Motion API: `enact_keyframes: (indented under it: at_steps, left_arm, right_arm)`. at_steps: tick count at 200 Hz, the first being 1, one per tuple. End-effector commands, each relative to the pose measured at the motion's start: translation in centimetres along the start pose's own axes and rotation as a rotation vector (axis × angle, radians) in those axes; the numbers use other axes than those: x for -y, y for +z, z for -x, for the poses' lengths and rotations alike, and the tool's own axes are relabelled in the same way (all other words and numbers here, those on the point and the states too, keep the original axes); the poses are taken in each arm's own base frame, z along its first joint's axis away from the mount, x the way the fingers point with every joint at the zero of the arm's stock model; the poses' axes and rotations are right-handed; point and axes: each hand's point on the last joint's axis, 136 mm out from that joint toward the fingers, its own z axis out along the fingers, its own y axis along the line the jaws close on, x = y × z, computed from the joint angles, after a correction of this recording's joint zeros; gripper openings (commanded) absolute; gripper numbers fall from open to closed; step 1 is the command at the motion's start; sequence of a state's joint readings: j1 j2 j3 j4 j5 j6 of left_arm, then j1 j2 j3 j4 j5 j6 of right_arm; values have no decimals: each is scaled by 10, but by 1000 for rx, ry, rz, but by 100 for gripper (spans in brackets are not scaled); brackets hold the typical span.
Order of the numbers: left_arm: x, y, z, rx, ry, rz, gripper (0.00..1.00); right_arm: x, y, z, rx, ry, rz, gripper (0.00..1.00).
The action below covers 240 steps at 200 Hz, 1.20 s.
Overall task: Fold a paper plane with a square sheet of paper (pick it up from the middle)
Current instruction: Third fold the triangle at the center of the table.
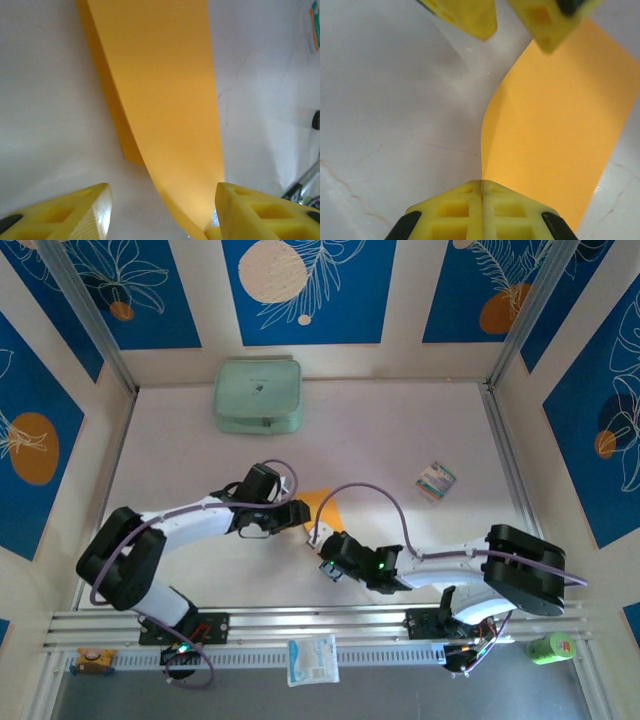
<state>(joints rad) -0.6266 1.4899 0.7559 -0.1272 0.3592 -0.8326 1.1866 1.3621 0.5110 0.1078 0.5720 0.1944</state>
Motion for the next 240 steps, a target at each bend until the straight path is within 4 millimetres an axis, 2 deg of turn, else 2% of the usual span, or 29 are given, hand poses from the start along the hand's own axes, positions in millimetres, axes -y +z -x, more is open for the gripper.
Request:
enact_keyframes:
  at_steps: [1, 30, 81, 151, 174, 197, 240]
  left_arm:
    - [-14, -23, 13, 71, 22, 122, 60]
    - [-12, -36, 20, 114, 36, 124, 60]
    - [0, -35, 20, 103, 57, 58, 52]
    - [17, -31, 30, 87, 100, 6, 32]
    - [29, -23, 38, 73, 119, -45, 23]
    - [38, -6, 43, 33, 131, -90, 17]
    - [44, 30, 46, -64, 119, -149, 14]
  right_arm:
    - [-15, -8, 9, -53, 209, 185, 4]
    - [-13, -10, 20, -111, 427, 319, 4]
    - [-10, -3, 32, -213, 642, 454, 3]
    - [-23, 7, 27, -246, 705, 572, 3]
    - [-26, 8, 18, -251, 716, 595, 3]
    - [-28, 7, 12, -253, 729, 613, 3]
    - [-27, 9, 4, -264, 739, 613, 3]
